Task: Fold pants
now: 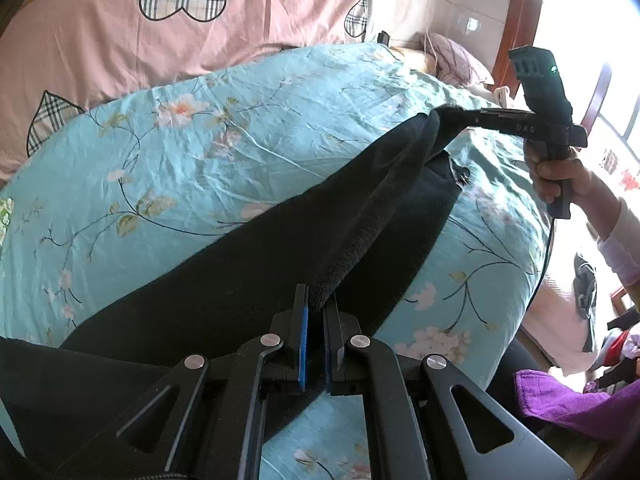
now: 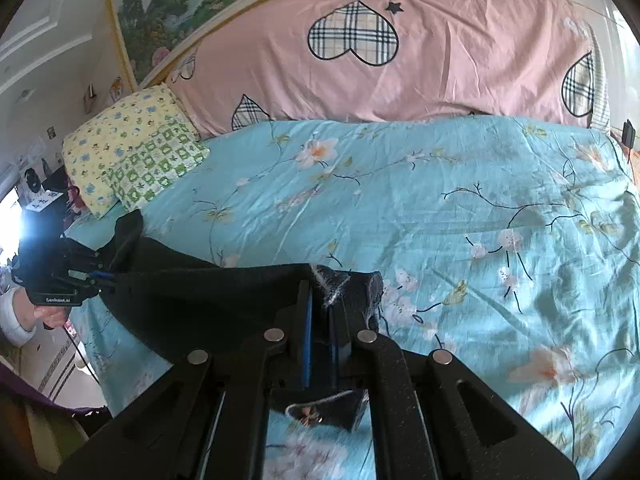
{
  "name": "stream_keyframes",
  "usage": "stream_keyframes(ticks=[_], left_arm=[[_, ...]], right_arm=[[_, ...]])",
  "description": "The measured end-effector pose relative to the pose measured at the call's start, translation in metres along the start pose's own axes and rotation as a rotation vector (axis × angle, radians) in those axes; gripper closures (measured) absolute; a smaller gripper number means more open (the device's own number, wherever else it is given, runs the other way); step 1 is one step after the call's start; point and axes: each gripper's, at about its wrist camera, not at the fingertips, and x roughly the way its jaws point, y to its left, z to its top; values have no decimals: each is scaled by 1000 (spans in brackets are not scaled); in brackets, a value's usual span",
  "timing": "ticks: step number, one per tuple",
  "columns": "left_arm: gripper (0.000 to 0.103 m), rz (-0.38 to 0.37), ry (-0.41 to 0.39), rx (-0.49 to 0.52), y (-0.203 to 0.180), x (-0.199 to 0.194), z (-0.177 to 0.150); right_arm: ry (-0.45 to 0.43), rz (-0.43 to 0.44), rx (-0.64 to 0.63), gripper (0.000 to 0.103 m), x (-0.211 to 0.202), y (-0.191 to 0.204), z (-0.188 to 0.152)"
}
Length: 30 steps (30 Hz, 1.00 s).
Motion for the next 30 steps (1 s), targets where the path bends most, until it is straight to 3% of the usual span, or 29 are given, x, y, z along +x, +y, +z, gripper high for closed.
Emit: stream_keyframes(ticks=[7,16,18,19,20,21,30], left_arm=[[99,-3,49,-5,-10,27,-18],[94,-12,83,-48,-7,49,-31],[87,-9,84,-68,-6,50,-32],[79,-16,78,-76,-7,49,-32],[69,-29,68,-83,-8,46,-33],[64,-36,61,-86,-10,43,-34],[60,-27,13,-170,-5,19,-48]], right_arm=[[100,-57,15,95,17,-7,-32],[125,-107,14,95,16,-5,-41],[133,-139,37,79,16,-7,-42],[132,-163,53,71,14,-8,-42],[128,-178,67,57,11,-9,-43],[122,-183,78,53,8,-9,-44],[6,-207,137,53,-40,15,-58]])
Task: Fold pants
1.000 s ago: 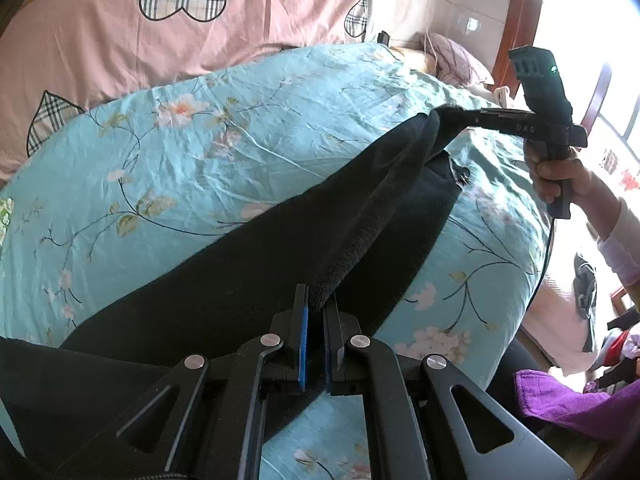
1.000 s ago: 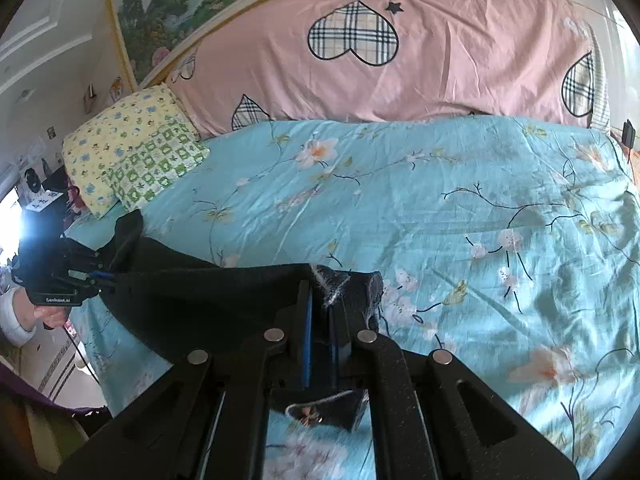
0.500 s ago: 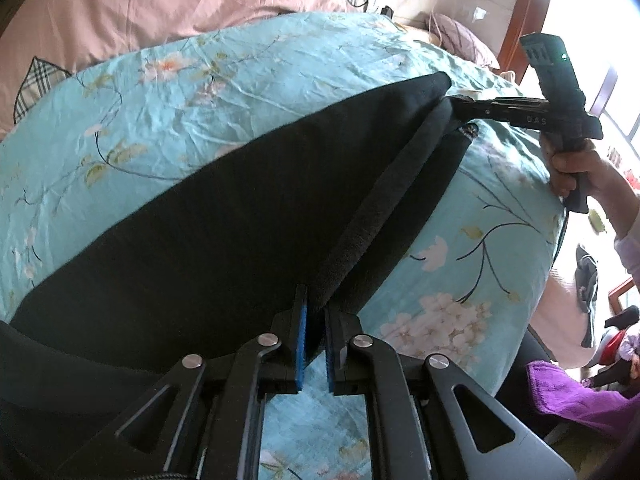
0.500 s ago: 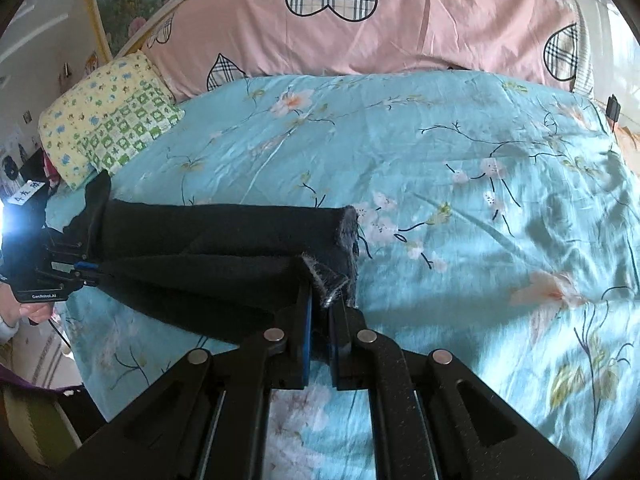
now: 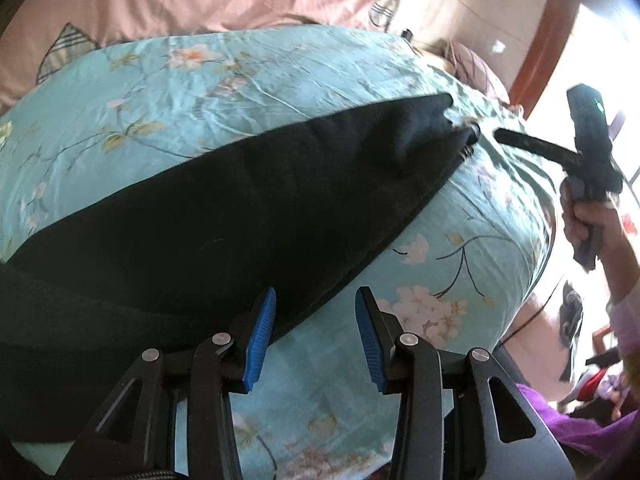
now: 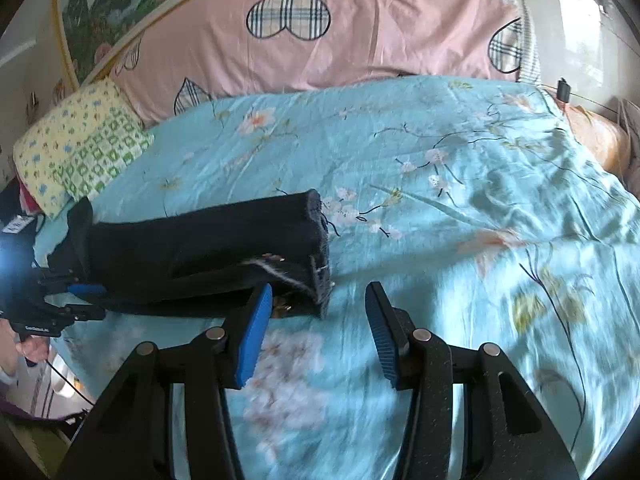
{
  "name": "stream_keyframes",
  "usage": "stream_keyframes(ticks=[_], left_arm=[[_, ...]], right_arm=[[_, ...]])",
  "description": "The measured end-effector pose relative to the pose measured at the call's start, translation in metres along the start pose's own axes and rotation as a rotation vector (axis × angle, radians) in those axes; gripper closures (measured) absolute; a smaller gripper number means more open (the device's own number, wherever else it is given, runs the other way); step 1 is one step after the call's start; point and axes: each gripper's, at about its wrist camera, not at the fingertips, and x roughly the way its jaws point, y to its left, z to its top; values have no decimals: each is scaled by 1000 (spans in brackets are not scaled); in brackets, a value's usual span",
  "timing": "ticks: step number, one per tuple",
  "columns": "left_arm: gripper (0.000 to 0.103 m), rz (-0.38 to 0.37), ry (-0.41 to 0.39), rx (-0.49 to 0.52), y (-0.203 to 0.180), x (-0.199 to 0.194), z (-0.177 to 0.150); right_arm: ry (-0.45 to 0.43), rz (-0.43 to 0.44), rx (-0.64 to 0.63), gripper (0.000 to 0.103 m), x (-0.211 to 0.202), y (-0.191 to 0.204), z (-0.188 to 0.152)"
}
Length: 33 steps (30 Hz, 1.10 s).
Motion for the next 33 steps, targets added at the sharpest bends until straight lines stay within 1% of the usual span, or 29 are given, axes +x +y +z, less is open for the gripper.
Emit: stream_keyframes(ticks=[4,9,24,28,33], left_arm=[[57,16,-34,-56,14,-17,-2],[56,59,-72,-138,44,-38,-8],[55,182,-157,-345,147,-99,-39],[52,221,-187,-379,172,-118,-47],[47,269,-220,-403,202,-145,-54]], right_arm=[[-36,62,17,53,-10,19,-1],[-35,131,-8,53,-5,53,0],[87,352,-109,53,51,163,8],[115,406,-137,53,66,192,10],[149,470,-160,53,87,226,15]])
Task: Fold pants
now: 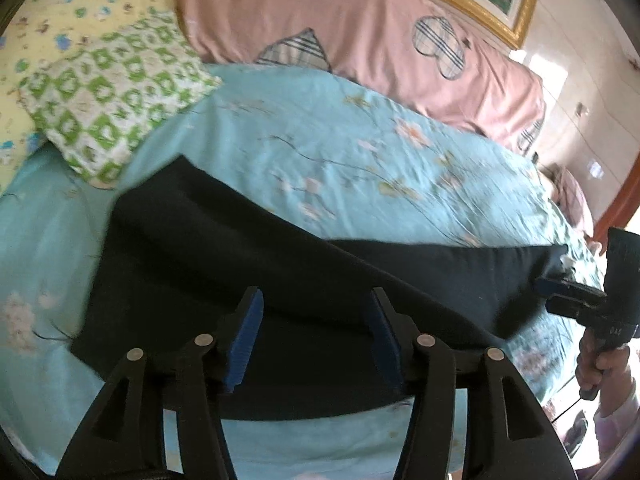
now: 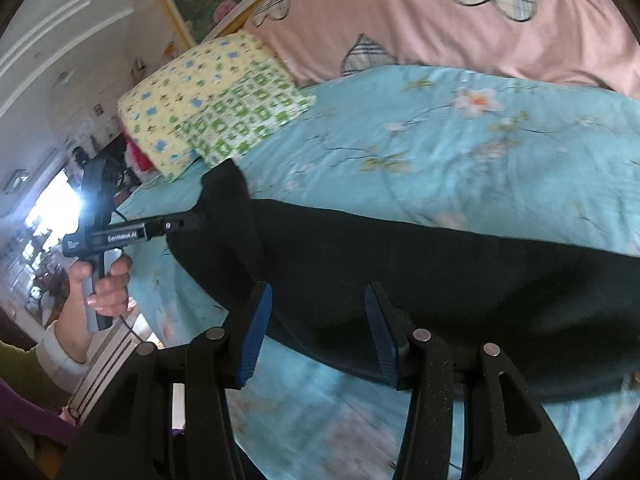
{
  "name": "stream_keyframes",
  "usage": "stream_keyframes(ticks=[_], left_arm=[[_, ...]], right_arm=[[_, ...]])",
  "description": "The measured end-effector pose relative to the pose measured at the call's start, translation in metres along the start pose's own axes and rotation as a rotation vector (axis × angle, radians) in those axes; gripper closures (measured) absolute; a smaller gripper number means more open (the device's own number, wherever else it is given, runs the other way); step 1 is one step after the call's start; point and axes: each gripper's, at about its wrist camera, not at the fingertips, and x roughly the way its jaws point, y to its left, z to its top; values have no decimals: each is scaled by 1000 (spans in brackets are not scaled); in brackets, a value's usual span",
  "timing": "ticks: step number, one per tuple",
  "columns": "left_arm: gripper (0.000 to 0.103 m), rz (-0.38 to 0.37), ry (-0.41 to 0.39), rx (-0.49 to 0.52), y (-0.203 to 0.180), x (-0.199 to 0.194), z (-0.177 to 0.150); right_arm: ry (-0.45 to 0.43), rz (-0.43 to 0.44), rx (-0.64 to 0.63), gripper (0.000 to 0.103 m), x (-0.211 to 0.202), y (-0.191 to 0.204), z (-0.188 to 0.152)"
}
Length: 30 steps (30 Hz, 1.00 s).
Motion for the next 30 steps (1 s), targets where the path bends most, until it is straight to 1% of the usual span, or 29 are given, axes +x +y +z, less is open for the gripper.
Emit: stream_keyframes(ticks=[1,4,6,8,11,13,16,17,19,21,27,30], left_arm=[[46,7,-4,-3,7,-2,3],[38,39,-11,-5,28,-6,13],[37,68,-5,-3,45,-7,23],[32,76,-1,6,57,-6,34],[31,90,15,9,76,1,52],[29,84,29,3,89,5,65],[26,28,68,0,109,19,88],[24,12,84,5,113,24,94],[24,-24,113,16,118,34,103],[24,-53,162,23,126,50,113],[24,-52,285,44,135,93,123],[24,-79,346,68,133,110,121]], right_arm=[[5,8,0,53,4,3,2],[26,57,-2,53,22,13,11],[40,80,-1,53,32,16,15],[61,101,3,53,45,19,20],[89,132,6,53,62,22,27],[109,152,12,53,71,23,32],[131,178,16,53,86,24,40],[138,186,21,53,90,24,42],[154,203,32,53,100,23,46],[168,210,38,53,108,23,49],[217,231,49,53,134,26,55],[239,230,40,53,144,28,55]])
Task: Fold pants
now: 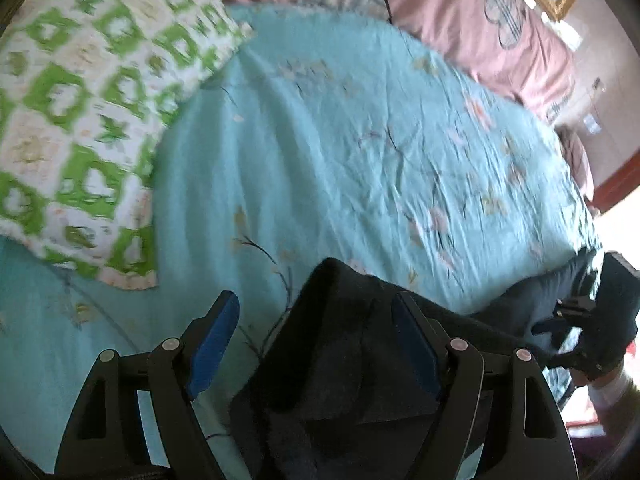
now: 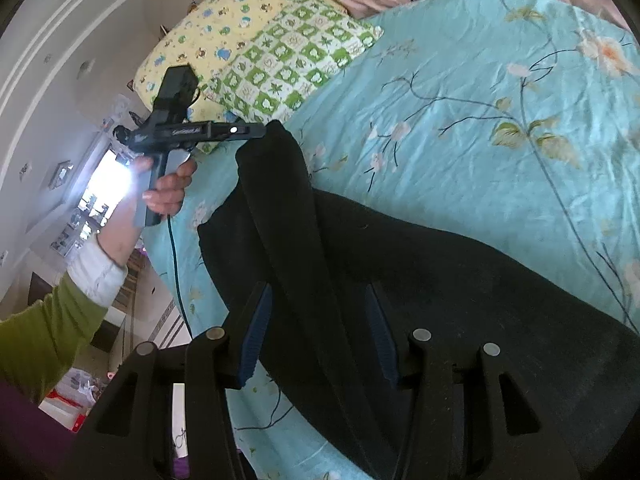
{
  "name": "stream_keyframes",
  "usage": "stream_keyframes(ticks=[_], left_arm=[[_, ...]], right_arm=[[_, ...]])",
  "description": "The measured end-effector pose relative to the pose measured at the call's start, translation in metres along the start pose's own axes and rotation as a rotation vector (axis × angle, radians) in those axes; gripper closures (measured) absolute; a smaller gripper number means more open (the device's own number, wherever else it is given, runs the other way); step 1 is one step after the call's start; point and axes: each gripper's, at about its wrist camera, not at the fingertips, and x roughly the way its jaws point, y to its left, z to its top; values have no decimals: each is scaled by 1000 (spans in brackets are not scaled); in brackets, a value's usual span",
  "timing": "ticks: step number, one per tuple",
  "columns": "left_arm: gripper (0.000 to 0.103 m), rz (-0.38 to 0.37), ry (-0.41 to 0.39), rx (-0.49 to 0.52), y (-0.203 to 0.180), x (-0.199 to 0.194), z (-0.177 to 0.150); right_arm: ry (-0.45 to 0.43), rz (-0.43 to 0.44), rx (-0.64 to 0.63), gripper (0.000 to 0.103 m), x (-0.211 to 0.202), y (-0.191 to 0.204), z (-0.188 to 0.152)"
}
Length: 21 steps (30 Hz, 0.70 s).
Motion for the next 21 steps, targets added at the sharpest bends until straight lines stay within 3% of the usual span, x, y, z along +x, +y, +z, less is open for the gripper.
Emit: stream_keyframes(ticks=[3,5,7,8,9,15,16,17,21], left_arm=[[30,10,32,39,-8,11,1],[55,31,31,69,-14,13,-1],[63,79,14,101,-20,10,-3],[67,95,2,124,-24,8,-6],[69,109,-11,139,-28,5,-8],[75,178,-144,193,-48,-37,-30],[94,187,-169,200,-51,-46,-35],[97,202,-201,199,-55,-56,-42],[98,197,-280,181,-62,-81,-69]], right_arm=[[21,1,-1,53,9,0,3],[32,6,-12,54,15,2,3],[42,1,-37,70,19,7,4],[44,-13,-52,86,21,9,4],[41,-24,-64,95,22,11,4],[-27,-47,-131,96,8,28,3],[-33,-53,-146,96,6,32,3],[-40,-58,-164,96,4,36,1],[-50,-100,-252,96,2,55,-10]])
